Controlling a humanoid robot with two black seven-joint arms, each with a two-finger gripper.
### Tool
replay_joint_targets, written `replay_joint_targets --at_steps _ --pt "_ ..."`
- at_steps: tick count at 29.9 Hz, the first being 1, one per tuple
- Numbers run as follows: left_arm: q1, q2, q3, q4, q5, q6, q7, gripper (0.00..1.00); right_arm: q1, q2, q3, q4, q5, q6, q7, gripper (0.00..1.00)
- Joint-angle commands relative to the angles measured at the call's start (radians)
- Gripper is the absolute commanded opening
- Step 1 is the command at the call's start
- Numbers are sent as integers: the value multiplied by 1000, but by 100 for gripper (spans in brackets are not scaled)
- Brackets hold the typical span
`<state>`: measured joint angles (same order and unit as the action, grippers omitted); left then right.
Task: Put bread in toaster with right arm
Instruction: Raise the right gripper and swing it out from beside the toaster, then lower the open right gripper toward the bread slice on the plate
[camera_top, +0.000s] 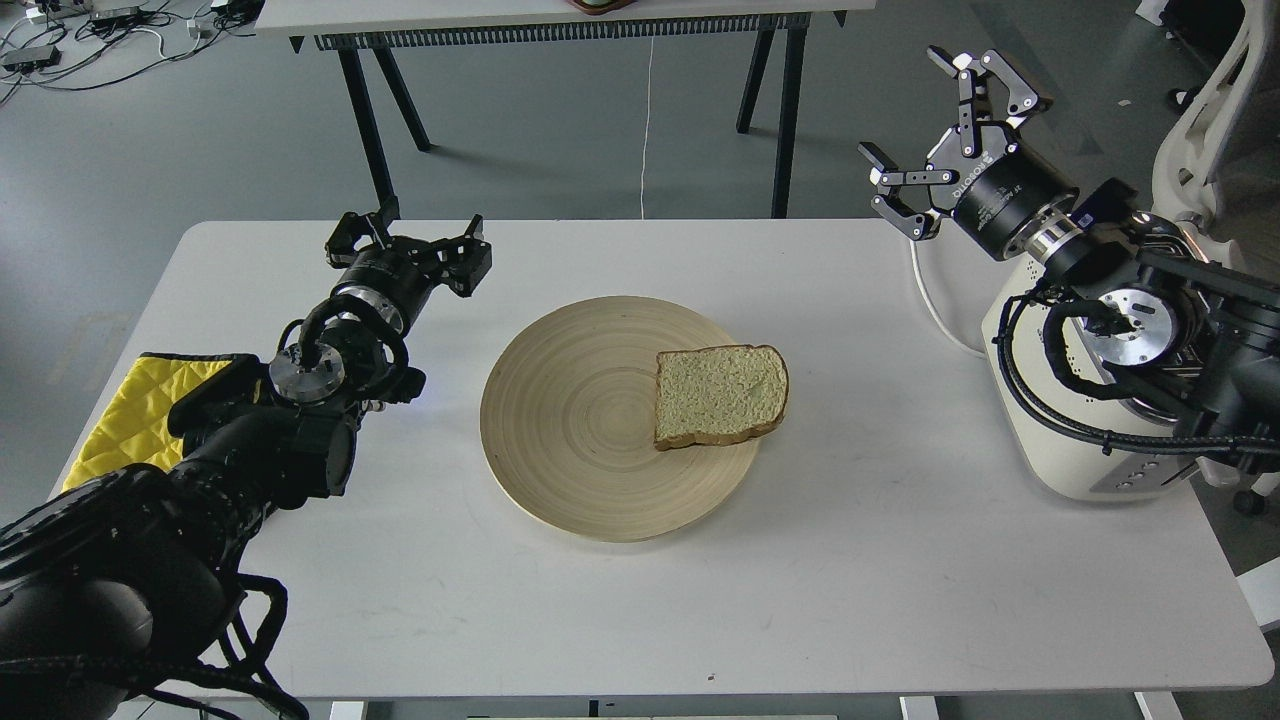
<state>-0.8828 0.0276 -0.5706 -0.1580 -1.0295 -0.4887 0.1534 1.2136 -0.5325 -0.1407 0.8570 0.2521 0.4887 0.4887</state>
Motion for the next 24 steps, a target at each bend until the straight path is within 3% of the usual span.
replay_joint_targets --at_steps 1,6,11,17,24 --pt "-1 0 0 0 0 0 0 100 171 -14 -257 59 -82 0 0 99" --pt "-1 -2 0 0 -1 0 0 100 374 46 -629 204 -96 -220 0 99" --pt "-1 -2 0 0 -1 0 0 100 419 65 -755 313 -174 -360 0 99" --pt "-1 -2 0 0 0 0 0 100 399 141 -777 321 -175 -524 0 98" --pt "-1 -2 0 0 0 0 0 100 279 146 -694 309 -129 -548 0 99"
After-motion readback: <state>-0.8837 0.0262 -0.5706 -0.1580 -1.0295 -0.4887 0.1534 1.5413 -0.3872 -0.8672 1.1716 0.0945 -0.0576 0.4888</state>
